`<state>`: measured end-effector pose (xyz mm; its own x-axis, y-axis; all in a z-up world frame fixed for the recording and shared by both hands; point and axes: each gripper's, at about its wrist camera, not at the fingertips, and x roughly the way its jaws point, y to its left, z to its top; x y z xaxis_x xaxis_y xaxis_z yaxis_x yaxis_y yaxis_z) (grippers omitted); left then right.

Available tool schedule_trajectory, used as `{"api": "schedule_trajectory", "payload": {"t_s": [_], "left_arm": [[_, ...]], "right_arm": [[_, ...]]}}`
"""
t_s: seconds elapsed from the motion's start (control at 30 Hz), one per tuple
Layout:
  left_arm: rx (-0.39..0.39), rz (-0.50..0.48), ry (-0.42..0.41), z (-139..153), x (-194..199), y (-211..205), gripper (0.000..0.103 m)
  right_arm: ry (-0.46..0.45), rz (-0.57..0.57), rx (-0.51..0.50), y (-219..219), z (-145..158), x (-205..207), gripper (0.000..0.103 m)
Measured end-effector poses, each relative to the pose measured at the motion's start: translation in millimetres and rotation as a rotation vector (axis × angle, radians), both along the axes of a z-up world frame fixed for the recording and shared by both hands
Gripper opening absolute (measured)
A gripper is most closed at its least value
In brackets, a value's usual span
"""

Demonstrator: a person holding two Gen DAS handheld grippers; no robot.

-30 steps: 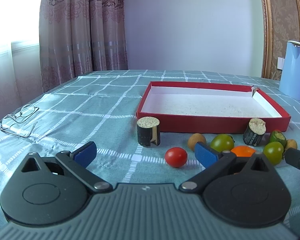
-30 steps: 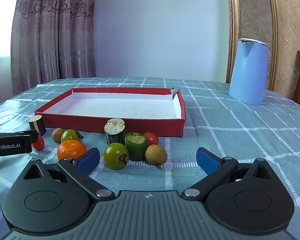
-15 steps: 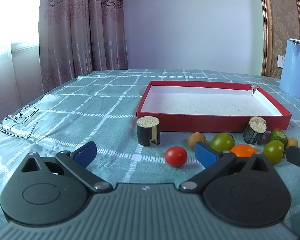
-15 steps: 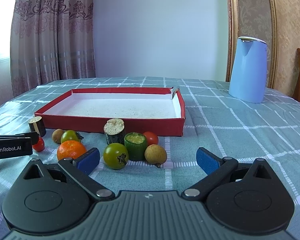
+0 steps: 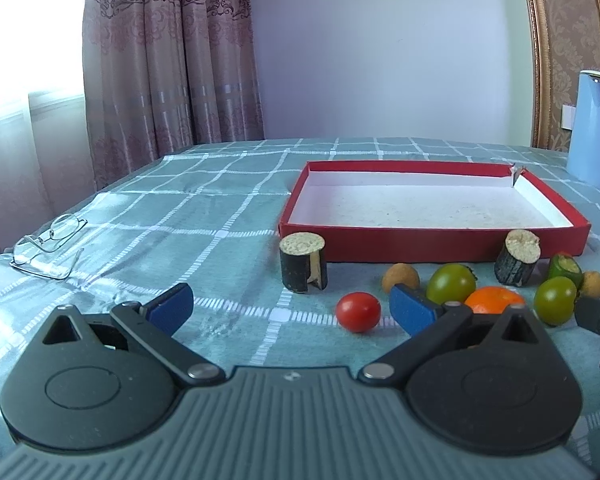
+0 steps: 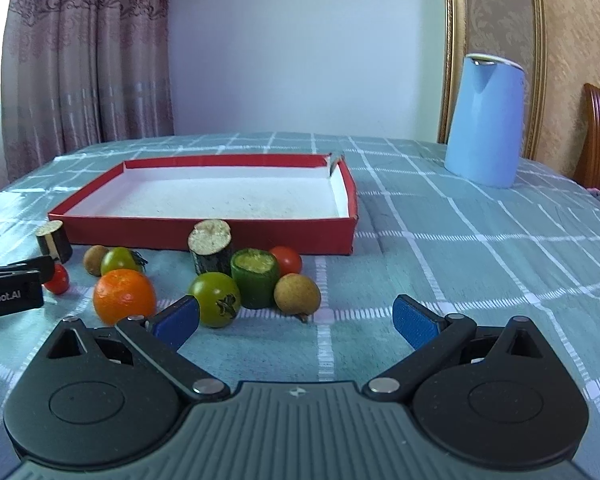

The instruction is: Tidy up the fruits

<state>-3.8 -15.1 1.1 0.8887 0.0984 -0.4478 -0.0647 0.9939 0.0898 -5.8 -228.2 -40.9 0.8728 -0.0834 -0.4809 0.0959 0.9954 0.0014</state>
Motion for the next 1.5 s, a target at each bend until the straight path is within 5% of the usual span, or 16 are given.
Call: {"api": "schedule_trajectory", "payload": {"t_s": [0.3, 0.77, 1.1, 1.2, 1.27, 1.5], "left_arm": [[0.041, 0.019, -0.023, 1.4, -5.4, -10.7, 0.103], [-0.014, -0.006, -0.027, 2.4, -7.3, -23.3, 0.103], [-0.062, -0.032, -0.017, 0.9, -7.2, -16.7, 0.103], [-0.078, -0.041, -0.02, 0.8, -7.7, -14.7, 0.103], [-0.091, -0.044, -0.019, 0.7, -6.9, -13.3, 0.103], [-0.147, -0.054, 0.008, -0.5, -2.3, -6.0, 0.103]], "right_arm": [[0.021, -0.004, 0.052, -5.3, -1.2, 2.0, 0.103], [-0.015, 0.01, 0.105, -13.5, 1.2, -4.2, 0.103], [-0.067, 0.155, 0.045, -34.4, 8.4, -15.5, 0.103], [-0.043, 0.188, -0.012, -32.4, 9.2, -6.6, 0.093], [-0.022, 0.196, -0.015, -33.8, 8.1, -0.1, 0.072], [0.074, 0.257, 0.008, -38.8, 0.6, 24.0, 0.05]]}}
